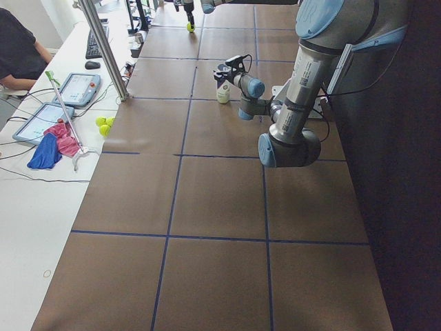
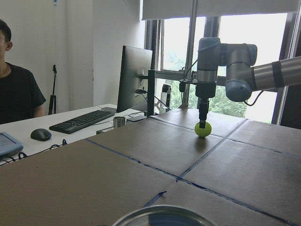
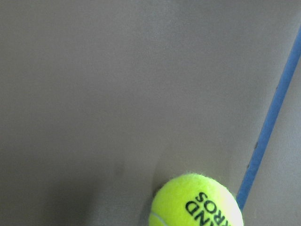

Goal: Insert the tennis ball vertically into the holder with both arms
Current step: 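Grasp the second tennis ball with the right gripper and lift it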

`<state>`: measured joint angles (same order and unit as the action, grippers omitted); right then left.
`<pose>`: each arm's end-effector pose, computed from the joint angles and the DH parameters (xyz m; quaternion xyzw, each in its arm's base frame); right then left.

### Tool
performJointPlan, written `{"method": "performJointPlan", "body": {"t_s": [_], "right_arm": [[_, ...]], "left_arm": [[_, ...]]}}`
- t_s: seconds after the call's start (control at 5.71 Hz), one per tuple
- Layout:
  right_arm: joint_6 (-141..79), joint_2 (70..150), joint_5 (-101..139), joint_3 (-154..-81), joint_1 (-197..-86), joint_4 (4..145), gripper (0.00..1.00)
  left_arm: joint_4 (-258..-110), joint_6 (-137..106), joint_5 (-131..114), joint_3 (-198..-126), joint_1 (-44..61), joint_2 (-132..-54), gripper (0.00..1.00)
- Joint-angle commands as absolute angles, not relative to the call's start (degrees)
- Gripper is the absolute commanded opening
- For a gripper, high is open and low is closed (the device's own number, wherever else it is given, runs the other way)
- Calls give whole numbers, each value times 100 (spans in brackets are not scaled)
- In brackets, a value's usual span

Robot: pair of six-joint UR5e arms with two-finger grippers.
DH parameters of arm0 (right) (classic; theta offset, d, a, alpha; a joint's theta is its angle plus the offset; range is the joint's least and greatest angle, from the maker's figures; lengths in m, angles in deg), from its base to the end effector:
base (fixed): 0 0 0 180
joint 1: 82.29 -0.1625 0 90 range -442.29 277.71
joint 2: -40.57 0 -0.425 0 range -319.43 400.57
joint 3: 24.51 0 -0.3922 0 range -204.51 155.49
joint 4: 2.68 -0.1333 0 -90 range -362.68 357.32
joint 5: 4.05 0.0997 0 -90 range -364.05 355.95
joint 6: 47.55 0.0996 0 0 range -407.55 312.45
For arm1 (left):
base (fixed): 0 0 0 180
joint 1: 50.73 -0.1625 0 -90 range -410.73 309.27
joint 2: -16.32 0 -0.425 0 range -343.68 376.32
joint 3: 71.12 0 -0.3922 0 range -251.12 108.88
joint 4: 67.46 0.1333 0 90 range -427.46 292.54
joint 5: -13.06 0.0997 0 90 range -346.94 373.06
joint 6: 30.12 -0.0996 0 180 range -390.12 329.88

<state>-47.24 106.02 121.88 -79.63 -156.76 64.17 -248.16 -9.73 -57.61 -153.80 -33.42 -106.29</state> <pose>-0.1093 -0.6728 0.6759 0.0630 -0.3182 -0.1593 0.9324 0.5467 -0.3445 0.2222 0.6396 0.5456 0.1025 0.5317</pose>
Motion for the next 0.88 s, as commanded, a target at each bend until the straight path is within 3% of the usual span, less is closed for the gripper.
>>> {"method": "performJointPlan", "body": {"t_s": [0.0,0.7], "right_arm": [[-4737,10587,11945,-7892,-15656,6333,100],[-4711,10578,11776,-7576,-15507,5849,99]], "left_arm": [[-24817,-964,-5761,-15382,-3342,-10638,88],[-24817,-964,-5761,-15382,-3342,-10638,88]]}}
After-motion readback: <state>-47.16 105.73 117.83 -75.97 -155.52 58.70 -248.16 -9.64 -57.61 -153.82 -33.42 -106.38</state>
